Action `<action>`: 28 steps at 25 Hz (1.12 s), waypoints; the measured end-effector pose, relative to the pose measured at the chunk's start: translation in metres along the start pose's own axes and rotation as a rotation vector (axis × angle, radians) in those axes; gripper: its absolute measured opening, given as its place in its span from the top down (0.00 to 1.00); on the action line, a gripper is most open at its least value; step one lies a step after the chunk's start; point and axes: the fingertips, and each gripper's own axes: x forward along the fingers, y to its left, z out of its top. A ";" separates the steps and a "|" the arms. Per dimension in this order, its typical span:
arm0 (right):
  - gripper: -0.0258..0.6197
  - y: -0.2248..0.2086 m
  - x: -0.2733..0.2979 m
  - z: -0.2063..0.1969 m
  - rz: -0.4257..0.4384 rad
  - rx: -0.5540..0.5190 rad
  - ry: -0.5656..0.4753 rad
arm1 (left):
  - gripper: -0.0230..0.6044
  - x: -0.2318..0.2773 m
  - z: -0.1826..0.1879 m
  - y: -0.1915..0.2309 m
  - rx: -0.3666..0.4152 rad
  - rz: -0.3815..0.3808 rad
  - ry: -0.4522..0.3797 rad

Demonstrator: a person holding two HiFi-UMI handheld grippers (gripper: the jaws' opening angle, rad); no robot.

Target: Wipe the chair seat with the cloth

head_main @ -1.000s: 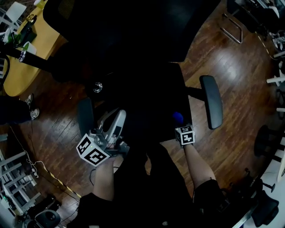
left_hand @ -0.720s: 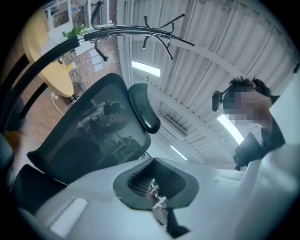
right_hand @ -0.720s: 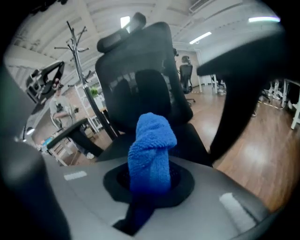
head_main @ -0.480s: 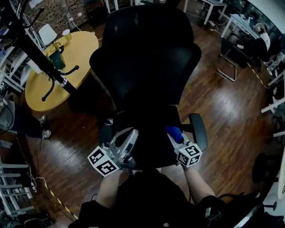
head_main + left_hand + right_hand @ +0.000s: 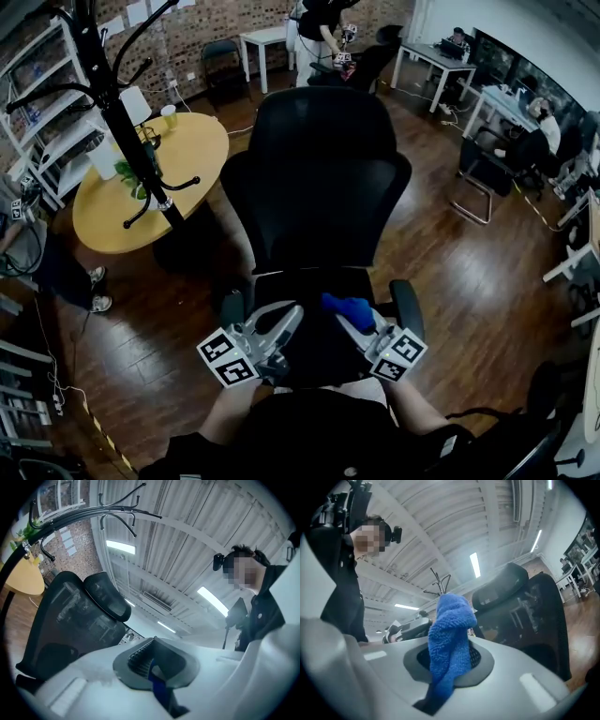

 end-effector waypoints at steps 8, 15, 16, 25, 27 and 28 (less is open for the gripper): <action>0.90 -0.001 -0.014 0.016 0.026 0.009 -0.049 | 0.98 0.012 -0.006 -0.009 0.031 0.010 0.020; 0.90 -0.002 -0.035 0.015 0.043 0.038 -0.100 | 0.98 -0.001 -0.020 -0.010 0.113 0.119 0.050; 0.90 0.001 -0.035 0.016 0.039 0.033 -0.109 | 0.98 -0.008 -0.019 -0.011 0.106 0.123 0.042; 0.90 0.080 -0.084 0.013 -0.056 -0.046 -0.159 | 0.98 -0.041 -0.032 -0.086 0.115 -0.031 -0.003; 0.90 0.113 -0.096 0.003 -0.070 -0.050 -0.150 | 0.98 -0.065 -0.040 -0.107 0.113 -0.044 -0.004; 0.90 0.129 -0.101 -0.004 -0.076 -0.051 -0.140 | 0.98 -0.080 -0.044 -0.114 0.107 -0.036 -0.004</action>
